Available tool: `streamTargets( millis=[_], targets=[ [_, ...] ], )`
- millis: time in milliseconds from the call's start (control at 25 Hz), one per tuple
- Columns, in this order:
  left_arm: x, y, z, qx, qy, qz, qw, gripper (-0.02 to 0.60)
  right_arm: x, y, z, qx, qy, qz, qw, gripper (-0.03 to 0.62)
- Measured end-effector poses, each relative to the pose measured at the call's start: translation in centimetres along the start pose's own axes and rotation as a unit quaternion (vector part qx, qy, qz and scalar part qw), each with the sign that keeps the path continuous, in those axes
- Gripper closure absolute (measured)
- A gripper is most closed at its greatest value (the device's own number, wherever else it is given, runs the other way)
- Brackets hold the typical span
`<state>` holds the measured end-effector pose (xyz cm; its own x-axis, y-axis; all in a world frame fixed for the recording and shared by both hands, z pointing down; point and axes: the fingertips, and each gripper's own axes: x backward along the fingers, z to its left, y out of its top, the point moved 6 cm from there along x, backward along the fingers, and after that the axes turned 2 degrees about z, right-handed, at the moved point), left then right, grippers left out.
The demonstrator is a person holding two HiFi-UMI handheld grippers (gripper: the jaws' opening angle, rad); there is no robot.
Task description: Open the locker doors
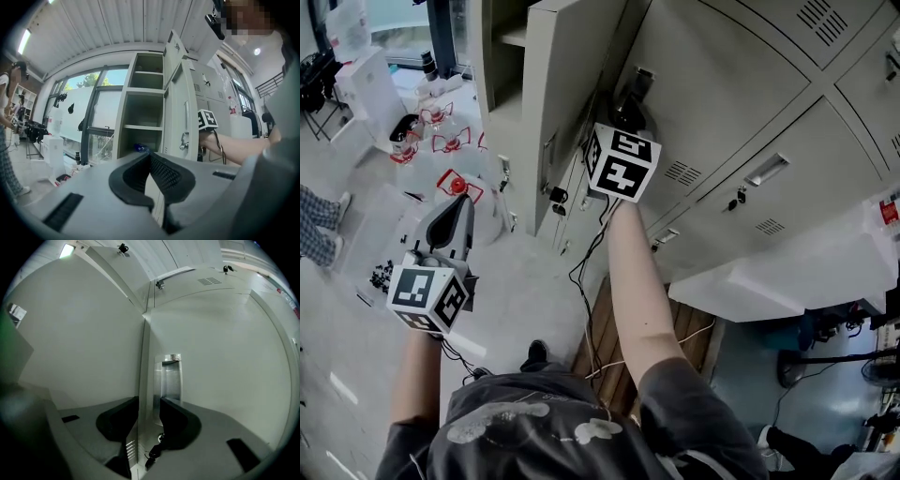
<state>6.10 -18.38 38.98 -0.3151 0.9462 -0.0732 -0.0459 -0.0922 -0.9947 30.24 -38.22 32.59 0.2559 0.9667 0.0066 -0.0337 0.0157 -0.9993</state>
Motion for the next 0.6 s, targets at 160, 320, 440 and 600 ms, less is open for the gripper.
streamTargets(
  millis=[160, 320, 440, 600],
  targets=[
    [0.4, 0.1, 0.1, 0.002, -0.007, -0.002, 1.0, 0.572, 1.5, 0.0, 0.5, -0.003, -0.003, 0.0, 1.0, 0.443],
    [0.6, 0.3, 0.2, 0.004, -0.022, -0.005, 0.9997, 0.572, 3.0, 0.1, 0.9, -0.003, -0.015, 0.005, 1.0, 0.475],
    [0.8, 0.3, 0.4, 0.005, -0.035, -0.005, 0.9993, 0.572, 4.1, 0.1, 1.3, -0.009, -0.018, 0.01, 1.0, 0.476],
    [1.2, 0.4, 0.6, 0.007, -0.054, -0.005, 0.9985, 0.572, 5.5, 0.2, 1.6, -0.017, -0.02, 0.019, 0.999, 0.476]
  ],
)
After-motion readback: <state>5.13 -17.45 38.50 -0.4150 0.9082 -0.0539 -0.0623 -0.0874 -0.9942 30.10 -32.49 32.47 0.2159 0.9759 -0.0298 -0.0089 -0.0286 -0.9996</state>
